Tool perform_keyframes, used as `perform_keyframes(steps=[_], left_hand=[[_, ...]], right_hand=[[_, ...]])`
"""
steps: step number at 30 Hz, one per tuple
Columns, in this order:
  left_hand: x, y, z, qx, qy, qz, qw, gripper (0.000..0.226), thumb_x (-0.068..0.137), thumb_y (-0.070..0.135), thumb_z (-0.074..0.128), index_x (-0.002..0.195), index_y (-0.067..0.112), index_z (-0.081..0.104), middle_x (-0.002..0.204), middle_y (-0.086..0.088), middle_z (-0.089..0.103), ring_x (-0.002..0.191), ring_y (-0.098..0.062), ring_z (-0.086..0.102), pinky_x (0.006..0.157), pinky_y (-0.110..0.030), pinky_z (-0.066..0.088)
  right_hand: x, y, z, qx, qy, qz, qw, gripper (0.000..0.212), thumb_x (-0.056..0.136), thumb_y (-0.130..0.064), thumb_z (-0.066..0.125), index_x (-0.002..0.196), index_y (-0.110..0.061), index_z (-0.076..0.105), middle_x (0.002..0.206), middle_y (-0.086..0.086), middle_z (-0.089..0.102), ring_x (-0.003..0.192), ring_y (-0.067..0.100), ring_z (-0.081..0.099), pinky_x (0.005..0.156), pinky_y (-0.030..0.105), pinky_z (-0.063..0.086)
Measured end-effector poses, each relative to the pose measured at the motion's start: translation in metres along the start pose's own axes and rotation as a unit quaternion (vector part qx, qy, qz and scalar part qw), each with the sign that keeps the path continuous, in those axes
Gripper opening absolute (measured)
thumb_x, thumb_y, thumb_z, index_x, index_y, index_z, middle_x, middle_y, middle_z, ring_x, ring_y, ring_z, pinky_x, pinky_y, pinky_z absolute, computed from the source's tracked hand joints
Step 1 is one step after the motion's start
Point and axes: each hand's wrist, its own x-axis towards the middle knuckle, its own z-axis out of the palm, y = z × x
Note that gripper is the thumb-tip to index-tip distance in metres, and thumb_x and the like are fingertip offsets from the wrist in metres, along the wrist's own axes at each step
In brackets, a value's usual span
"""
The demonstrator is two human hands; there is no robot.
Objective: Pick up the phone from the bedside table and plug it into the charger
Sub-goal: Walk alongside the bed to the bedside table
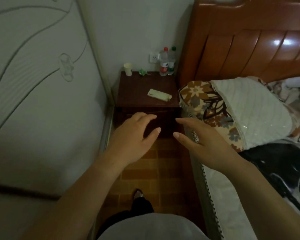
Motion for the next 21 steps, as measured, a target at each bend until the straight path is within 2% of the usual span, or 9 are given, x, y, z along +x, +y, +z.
perform_keyframes(steps=[5, 8, 12, 15, 17, 19, 21], left_hand=[[0.092, -0.038, -0.011, 0.020, -0.023, 0.024, 0.999, 0.051, 0.086, 0.057, 0.033, 0.130, 0.032, 0.040, 0.132, 0.006, 0.046, 0.101, -0.014, 0.053, 0.073, -0.027, 0.043], [0.130, -0.055, -0.008, 0.025, -0.047, 0.024, 0.998, 0.051, 0.087, 0.057, 0.033, 0.131, 0.032, 0.039, 0.133, 0.006, 0.045, 0.106, -0.014, 0.051, 0.076, -0.029, 0.045], [0.181, -0.073, -0.005, 0.020, -0.060, 0.016, 0.998, 0.051, 0.088, 0.054, 0.034, 0.133, 0.029, 0.039, 0.134, 0.004, 0.044, 0.107, -0.015, 0.050, 0.079, -0.034, 0.049], [0.221, -0.088, -0.003, 0.016, -0.058, 0.000, 0.998, 0.051, 0.089, 0.052, 0.036, 0.133, 0.027, 0.039, 0.135, 0.002, 0.043, 0.105, -0.017, 0.051, 0.079, -0.033, 0.049], [0.250, -0.097, 0.001, 0.018, -0.052, -0.012, 0.998, 0.050, 0.090, 0.051, 0.037, 0.134, 0.027, 0.039, 0.135, 0.001, 0.043, 0.108, -0.017, 0.050, 0.081, -0.034, 0.048], [0.281, -0.106, 0.008, 0.027, -0.048, -0.024, 0.998, 0.049, 0.090, 0.050, 0.039, 0.134, 0.026, 0.039, 0.135, 0.000, 0.043, 0.110, -0.018, 0.049, 0.082, -0.035, 0.047], [0.312, -0.113, 0.017, 0.033, -0.052, -0.038, 0.997, 0.049, 0.090, 0.050, 0.039, 0.133, 0.027, 0.039, 0.135, 0.000, 0.043, 0.107, -0.019, 0.051, 0.081, -0.035, 0.047]], right_hand=[[0.082, 0.016, -0.004, -0.002, 0.027, 0.007, 1.000, 0.063, 0.081, -0.063, 0.038, 0.133, -0.028, 0.044, 0.136, -0.008, 0.047, 0.108, -0.017, 0.029, 0.083, -0.009, 0.019], [0.116, 0.029, -0.006, 0.001, 0.024, 0.016, 1.000, 0.061, 0.082, -0.061, 0.040, 0.133, -0.028, 0.043, 0.137, -0.009, 0.046, 0.108, -0.017, 0.028, 0.083, -0.009, 0.019], [0.168, 0.056, -0.012, -0.010, 0.023, 0.030, 0.999, 0.057, 0.084, -0.058, 0.043, 0.132, -0.028, 0.045, 0.136, -0.008, 0.048, 0.114, -0.007, 0.037, 0.085, -0.001, 0.025], [0.216, 0.079, -0.016, -0.013, 0.023, 0.022, 0.999, 0.051, 0.088, -0.050, 0.049, 0.132, -0.027, 0.045, 0.133, -0.008, 0.048, 0.111, -0.008, 0.036, 0.084, -0.002, 0.026], [0.251, 0.095, -0.018, -0.016, 0.016, 0.014, 1.000, 0.051, 0.088, -0.049, 0.049, 0.133, -0.025, 0.044, 0.135, -0.004, 0.048, 0.118, 0.001, 0.040, 0.091, 0.008, 0.029], [0.286, 0.113, -0.019, -0.022, 0.007, 0.000, 1.000, 0.052, 0.088, -0.049, 0.049, 0.133, -0.023, 0.044, 0.136, -0.001, 0.050, 0.120, 0.010, 0.044, 0.092, 0.017, 0.032], [0.320, 0.132, -0.021, -0.021, -0.005, -0.012, 1.000, 0.052, 0.088, -0.048, 0.050, 0.133, -0.023, 0.044, 0.136, 0.000, 0.050, 0.120, 0.011, 0.045, 0.091, 0.014, 0.031]])
